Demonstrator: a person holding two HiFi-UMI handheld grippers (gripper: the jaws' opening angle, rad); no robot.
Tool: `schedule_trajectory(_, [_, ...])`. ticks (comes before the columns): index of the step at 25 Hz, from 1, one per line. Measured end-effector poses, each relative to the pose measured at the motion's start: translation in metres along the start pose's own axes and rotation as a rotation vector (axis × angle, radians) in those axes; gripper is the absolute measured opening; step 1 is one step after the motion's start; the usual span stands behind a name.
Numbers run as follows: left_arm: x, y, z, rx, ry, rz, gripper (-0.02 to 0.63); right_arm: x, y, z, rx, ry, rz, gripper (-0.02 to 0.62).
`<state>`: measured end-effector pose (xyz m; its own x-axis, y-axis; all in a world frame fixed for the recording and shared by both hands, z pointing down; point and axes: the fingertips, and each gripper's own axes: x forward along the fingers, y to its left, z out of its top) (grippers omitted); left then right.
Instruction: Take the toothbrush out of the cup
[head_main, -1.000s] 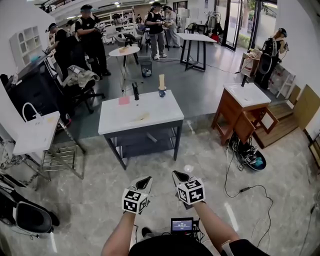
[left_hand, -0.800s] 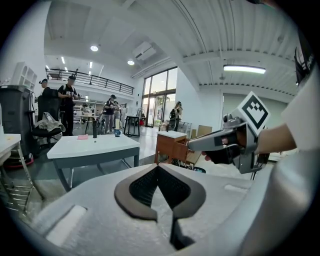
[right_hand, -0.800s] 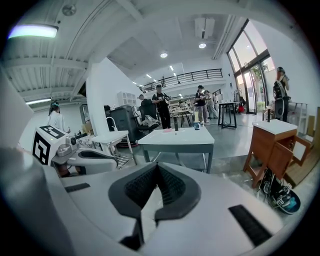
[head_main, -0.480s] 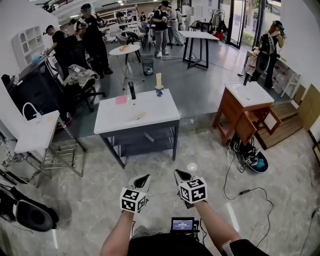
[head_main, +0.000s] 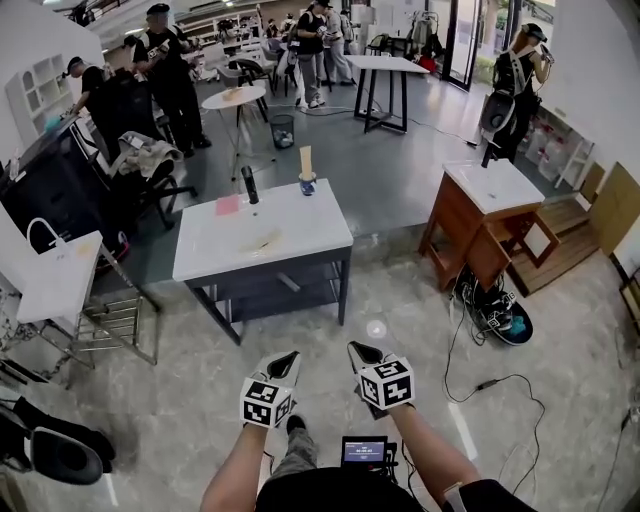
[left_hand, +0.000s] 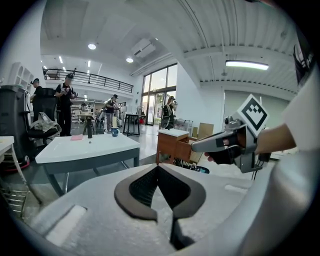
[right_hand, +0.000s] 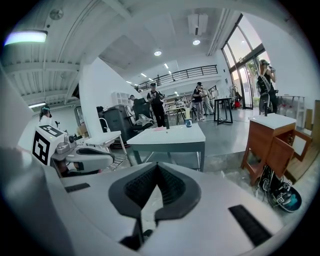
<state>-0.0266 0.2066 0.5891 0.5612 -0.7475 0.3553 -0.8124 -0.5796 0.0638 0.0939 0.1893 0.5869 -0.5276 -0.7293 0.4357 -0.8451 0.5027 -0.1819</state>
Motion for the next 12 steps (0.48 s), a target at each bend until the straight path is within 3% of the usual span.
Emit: schedule_trajectory(12, [0.063,0.128,0.041,0.041,-0.004,-0.102,0.009,0.116,-0.009,0.079,0.004,-0.025,-0.091,0.009])
